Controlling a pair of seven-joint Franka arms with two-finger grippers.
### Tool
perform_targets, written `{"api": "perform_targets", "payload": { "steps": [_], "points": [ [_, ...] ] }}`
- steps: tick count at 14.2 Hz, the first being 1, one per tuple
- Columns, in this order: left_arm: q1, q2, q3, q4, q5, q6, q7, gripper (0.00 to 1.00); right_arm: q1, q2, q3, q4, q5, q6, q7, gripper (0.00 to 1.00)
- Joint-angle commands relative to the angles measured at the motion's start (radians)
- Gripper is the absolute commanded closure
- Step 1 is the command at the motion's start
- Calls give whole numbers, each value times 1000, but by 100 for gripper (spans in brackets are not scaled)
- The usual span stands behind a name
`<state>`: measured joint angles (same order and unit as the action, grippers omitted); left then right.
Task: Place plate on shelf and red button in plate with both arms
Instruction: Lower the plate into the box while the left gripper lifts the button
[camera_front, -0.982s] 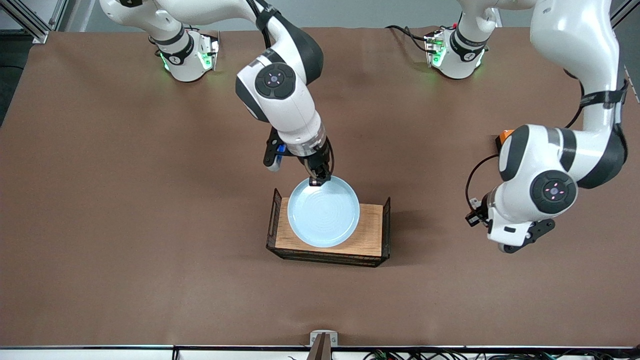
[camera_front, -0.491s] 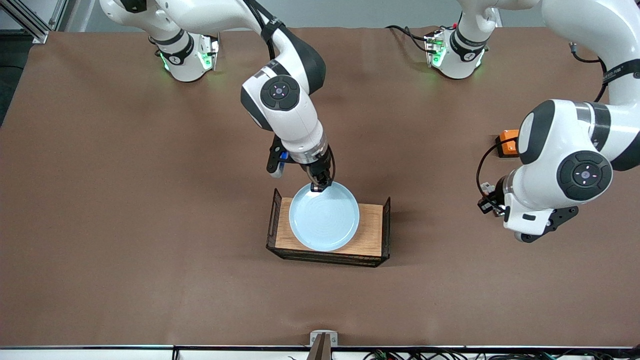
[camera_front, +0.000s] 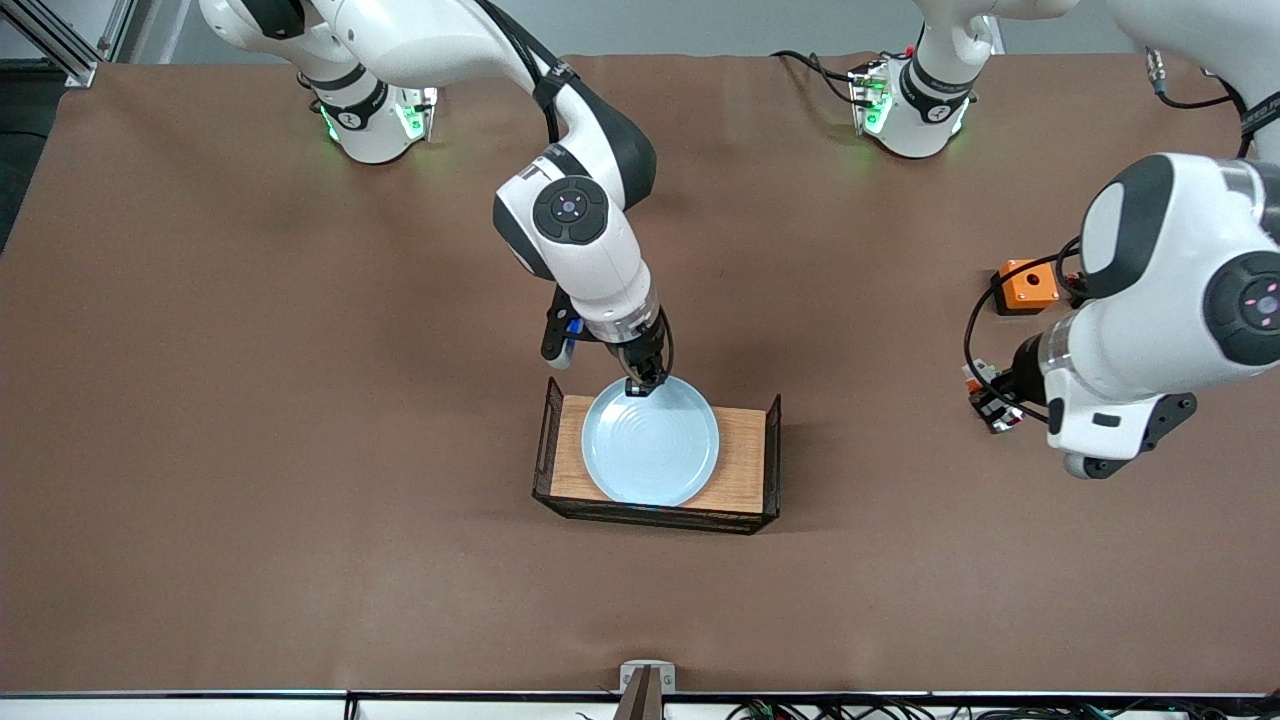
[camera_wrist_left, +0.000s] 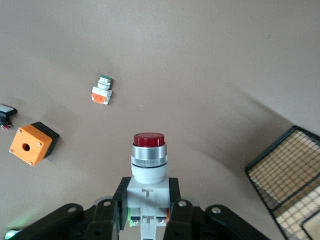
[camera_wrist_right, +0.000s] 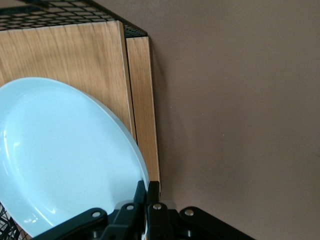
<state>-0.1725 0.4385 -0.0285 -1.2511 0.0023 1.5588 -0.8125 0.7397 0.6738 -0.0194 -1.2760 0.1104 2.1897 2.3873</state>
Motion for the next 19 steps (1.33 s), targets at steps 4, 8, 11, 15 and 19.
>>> {"api": "perform_targets", "payload": {
  "steps": [4, 8, 11, 15, 19],
  "points": [
    [-8, -21, -2, 41, -79, 88, -205, 89, -13, 17, -5, 24, -26, 15, 13, 42],
    [-54, -17, -34, 39, -93, 252, -440, 89, -25, 17, -5, 30, -23, 15, 13, 2],
    [-105, -9, -33, 36, -91, 325, -568, 89, -29, 3, -5, 36, -23, -13, 10, 0],
    [-183, 32, -28, 27, -58, 510, -747, 89, -29, -43, 1, 128, -18, -226, -49, 0],
    [-274, 104, -28, 25, 114, 680, -991, 88, -49, -189, -4, 124, -9, -404, -247, 0]
  ]
}}
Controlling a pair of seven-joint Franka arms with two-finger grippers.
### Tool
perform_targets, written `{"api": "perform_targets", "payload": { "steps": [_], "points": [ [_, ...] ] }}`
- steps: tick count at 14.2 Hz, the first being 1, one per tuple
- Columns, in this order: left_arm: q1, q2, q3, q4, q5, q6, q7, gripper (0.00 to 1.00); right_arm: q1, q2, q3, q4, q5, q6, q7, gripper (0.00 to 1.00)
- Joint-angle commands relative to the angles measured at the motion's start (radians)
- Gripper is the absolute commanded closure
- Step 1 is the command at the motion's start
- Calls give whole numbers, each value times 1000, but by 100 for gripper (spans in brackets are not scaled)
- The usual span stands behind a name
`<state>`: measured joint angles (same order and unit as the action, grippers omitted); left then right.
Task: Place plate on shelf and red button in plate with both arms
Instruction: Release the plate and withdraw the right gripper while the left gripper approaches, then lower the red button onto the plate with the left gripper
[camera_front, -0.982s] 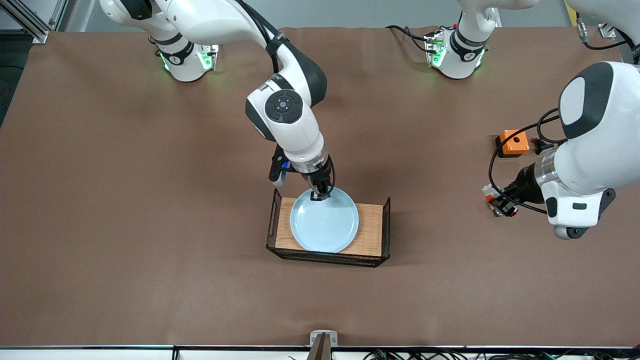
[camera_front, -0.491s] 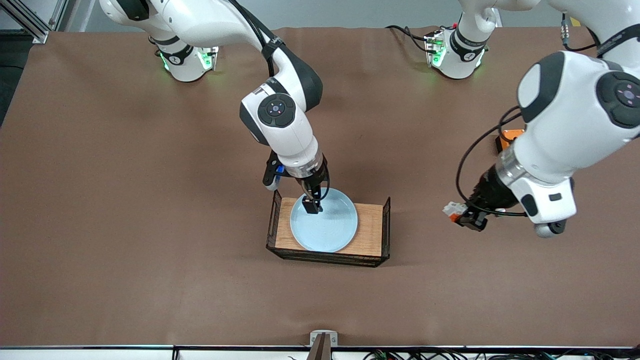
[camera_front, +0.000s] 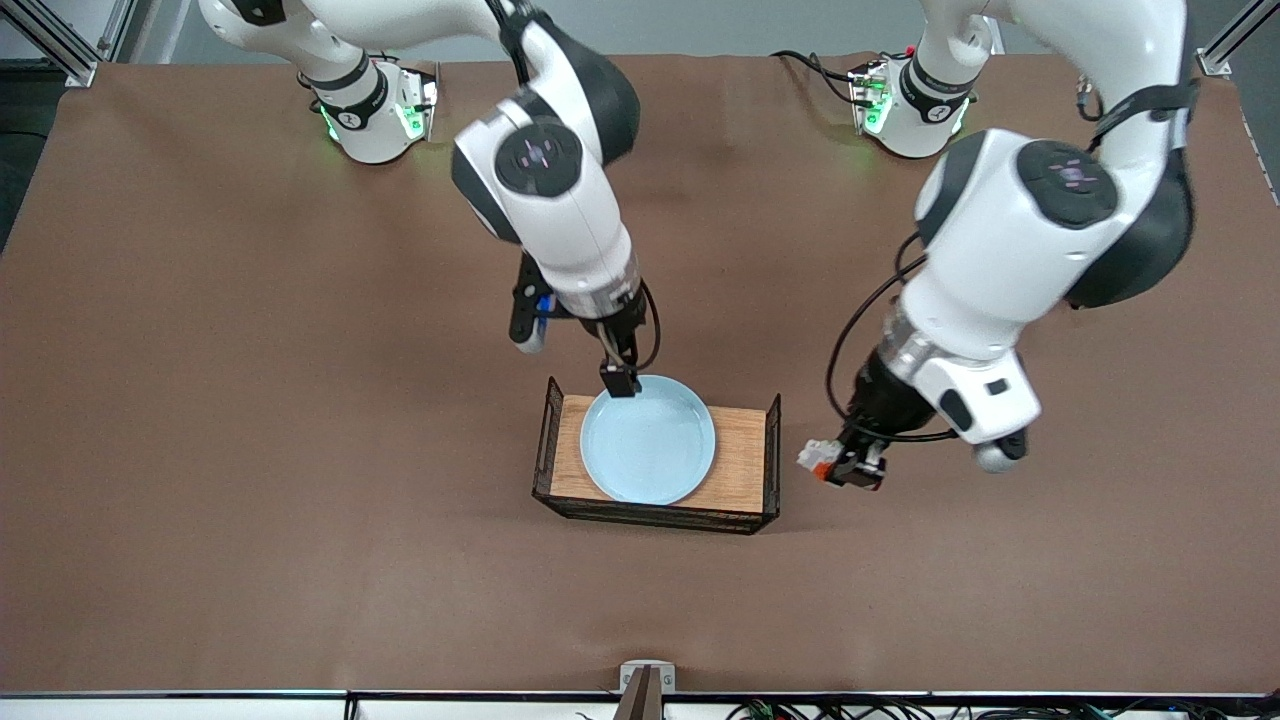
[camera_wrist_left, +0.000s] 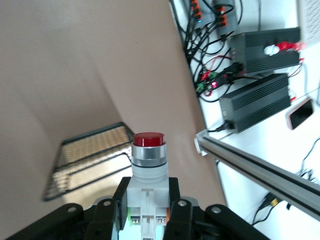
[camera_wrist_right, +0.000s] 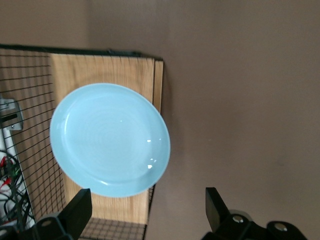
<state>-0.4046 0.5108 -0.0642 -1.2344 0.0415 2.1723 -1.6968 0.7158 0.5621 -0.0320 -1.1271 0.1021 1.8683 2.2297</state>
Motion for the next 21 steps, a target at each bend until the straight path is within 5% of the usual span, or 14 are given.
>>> {"api": "perform_targets", "payload": {
  "steps": [1, 8, 15, 21],
  "points": [
    [-62, 46, 7, 7, 125, 95, -171, 88, -42, -114, 10, -26, 1, -136, -173, 0],
    [-160, 57, 6, -11, 204, 116, -294, 88, -261, -367, 7, -143, 1, -406, -804, 0],
    [-270, 152, 6, -20, 421, 116, -509, 88, -507, -563, 4, -446, -12, -345, -1345, 0],
    [-332, 198, 10, -22, 471, 116, -558, 87, -662, -588, 4, -487, -27, -322, -1706, 0]
  ]
}}
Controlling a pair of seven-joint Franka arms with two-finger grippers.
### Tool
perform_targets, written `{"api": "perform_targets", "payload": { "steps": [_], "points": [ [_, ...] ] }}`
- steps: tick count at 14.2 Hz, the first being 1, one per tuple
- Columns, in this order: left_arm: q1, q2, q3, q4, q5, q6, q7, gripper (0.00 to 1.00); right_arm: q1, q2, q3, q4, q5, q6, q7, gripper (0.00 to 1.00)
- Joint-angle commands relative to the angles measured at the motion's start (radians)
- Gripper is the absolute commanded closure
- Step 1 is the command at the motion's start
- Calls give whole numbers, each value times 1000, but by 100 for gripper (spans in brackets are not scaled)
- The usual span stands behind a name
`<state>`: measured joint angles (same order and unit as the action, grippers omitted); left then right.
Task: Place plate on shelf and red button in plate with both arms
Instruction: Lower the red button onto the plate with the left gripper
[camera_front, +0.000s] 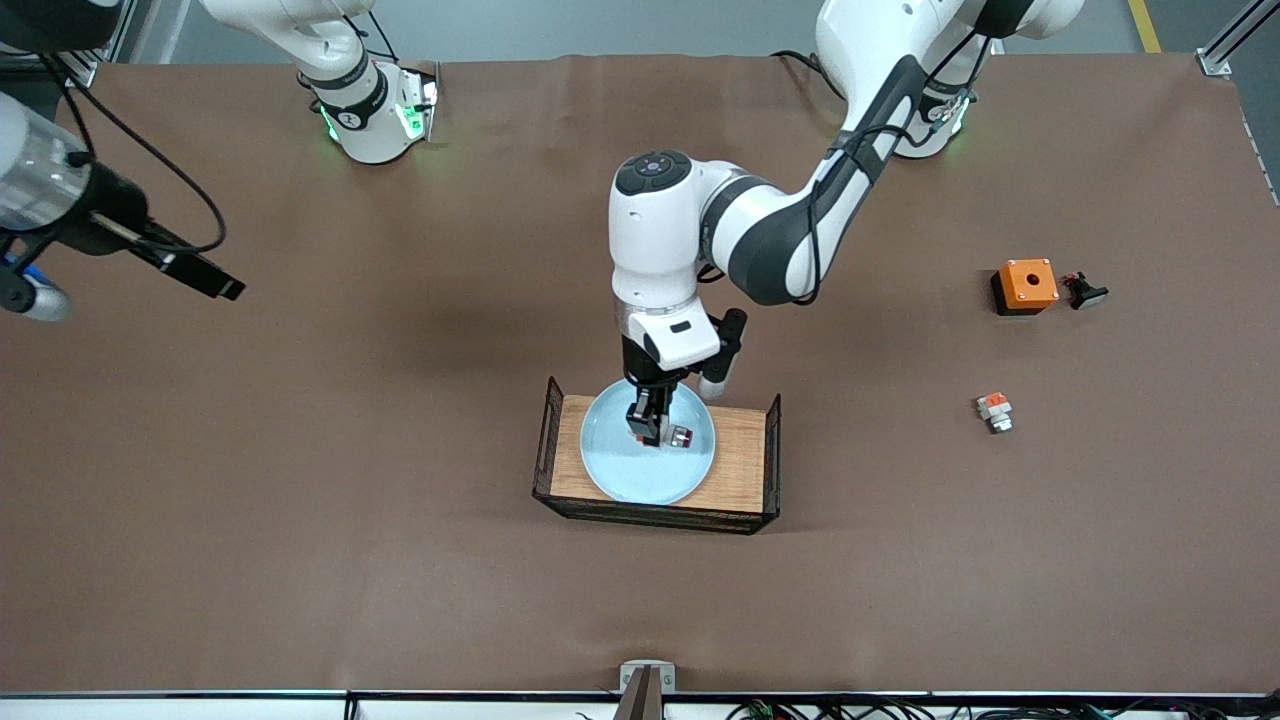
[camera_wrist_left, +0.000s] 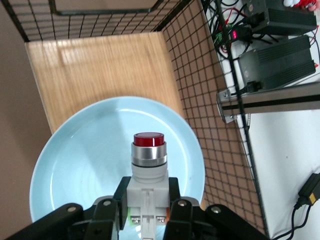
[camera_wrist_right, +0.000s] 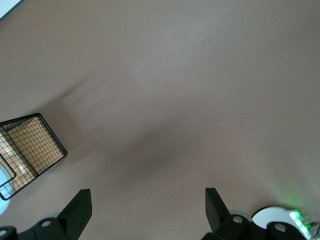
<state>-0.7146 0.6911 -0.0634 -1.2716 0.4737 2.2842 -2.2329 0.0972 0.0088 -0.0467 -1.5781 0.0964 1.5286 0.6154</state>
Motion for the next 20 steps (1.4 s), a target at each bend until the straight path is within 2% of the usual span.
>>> {"api": "perform_targets", "payload": {
  "steps": [1, 4, 9, 12, 13, 14, 16, 17, 18, 19, 20],
  "points": [
    [-28, 25, 8, 15, 58, 5, -31, 87, -51, -39, 21, -36, -47, 27, -132, 0],
    [-32, 48, 4, 15, 170, 5, -125, 86, -82, -43, 21, -25, -70, 44, -264, 0],
    [-32, 67, 5, 14, 187, 26, -123, 78, -90, -43, 18, 3, -129, 88, -422, 0],
    [-34, 74, 5, 14, 189, 29, -123, 60, -126, -38, 19, 13, -132, 140, -564, 0],
    [-34, 76, 5, 15, 189, 29, -123, 57, -131, -36, 19, 16, -133, 154, -595, 0],
    [-34, 76, 5, 15, 189, 29, -123, 48, -134, -33, 19, 33, -135, 160, -609, 0],
    [-32, 76, 5, 14, 189, 29, -120, 39, -139, -7, 21, 82, -141, 159, -614, 0],
    [-32, 74, 4, 15, 189, 29, -114, 26, -136, 3, 22, 102, -167, 160, -615, 0],
    [-31, 71, 5, 15, 189, 29, -105, 5, -131, 13, 22, 107, -188, 160, -614, 0],
    [-23, 62, 2, 15, 177, 28, -64, 0, -131, 16, 22, 109, -191, 160, -614, 0],
    [-17, 48, -1, 17, 159, 20, -6, 0, -129, 20, 24, 110, -192, 160, -615, 0]
  ]
}}
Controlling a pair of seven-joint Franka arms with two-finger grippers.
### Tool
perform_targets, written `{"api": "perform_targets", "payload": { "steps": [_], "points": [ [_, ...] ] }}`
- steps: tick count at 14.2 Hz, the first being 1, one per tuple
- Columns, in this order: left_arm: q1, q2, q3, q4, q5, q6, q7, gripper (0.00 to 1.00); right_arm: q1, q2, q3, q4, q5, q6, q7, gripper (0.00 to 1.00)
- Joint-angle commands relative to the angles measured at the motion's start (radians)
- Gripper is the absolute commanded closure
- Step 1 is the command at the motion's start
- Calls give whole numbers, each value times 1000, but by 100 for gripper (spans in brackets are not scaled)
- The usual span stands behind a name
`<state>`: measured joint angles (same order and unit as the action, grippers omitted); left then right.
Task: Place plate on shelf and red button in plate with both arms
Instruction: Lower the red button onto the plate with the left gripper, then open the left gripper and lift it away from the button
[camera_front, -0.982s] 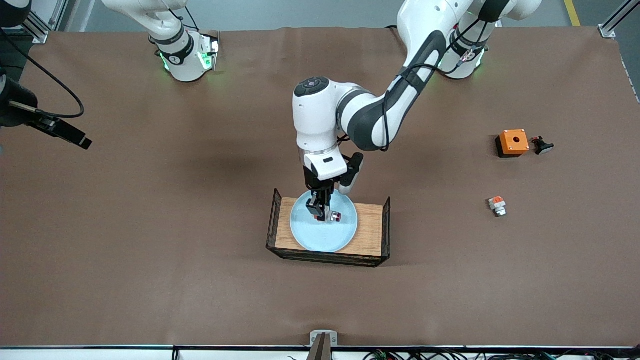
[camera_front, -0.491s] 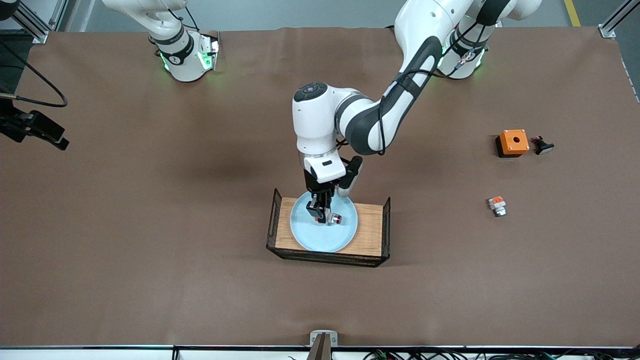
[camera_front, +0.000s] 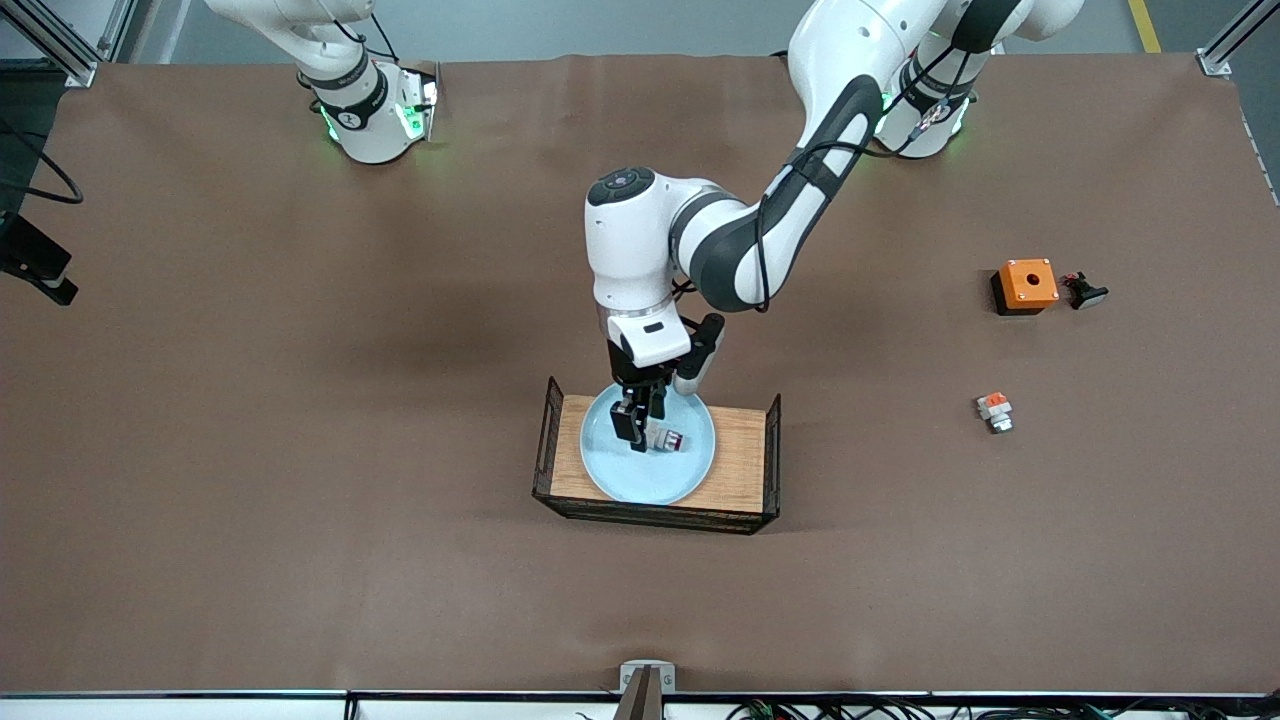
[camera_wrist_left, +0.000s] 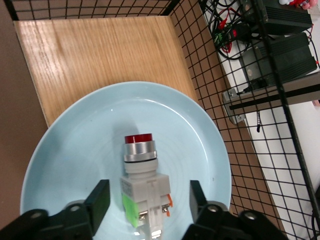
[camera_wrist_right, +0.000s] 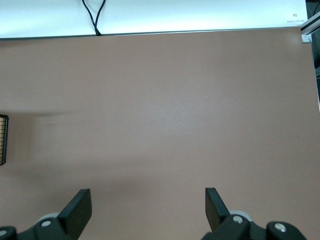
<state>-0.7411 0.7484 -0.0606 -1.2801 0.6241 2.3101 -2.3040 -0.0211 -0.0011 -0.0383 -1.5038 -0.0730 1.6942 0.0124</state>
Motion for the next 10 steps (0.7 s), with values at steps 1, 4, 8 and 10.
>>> {"api": "perform_targets", "payload": {
  "steps": [1, 4, 8, 10],
  "points": [
    [12, -26, -4, 25, -36, -15, 119, 0, -10, 30, 17, 37, -22, -5, -11, 0],
    [37, -110, -2, 28, -215, -115, 335, 0, -5, 38, 18, 45, -18, -5, -6, 0],
    [106, -217, -1, 28, -357, -265, 576, 0, 0, 38, 20, 45, -17, -5, -3, 0],
    [155, -268, -2, 28, -406, -358, 699, 0, 0, 38, 20, 45, -17, -5, -2, 0]
  ]
}}
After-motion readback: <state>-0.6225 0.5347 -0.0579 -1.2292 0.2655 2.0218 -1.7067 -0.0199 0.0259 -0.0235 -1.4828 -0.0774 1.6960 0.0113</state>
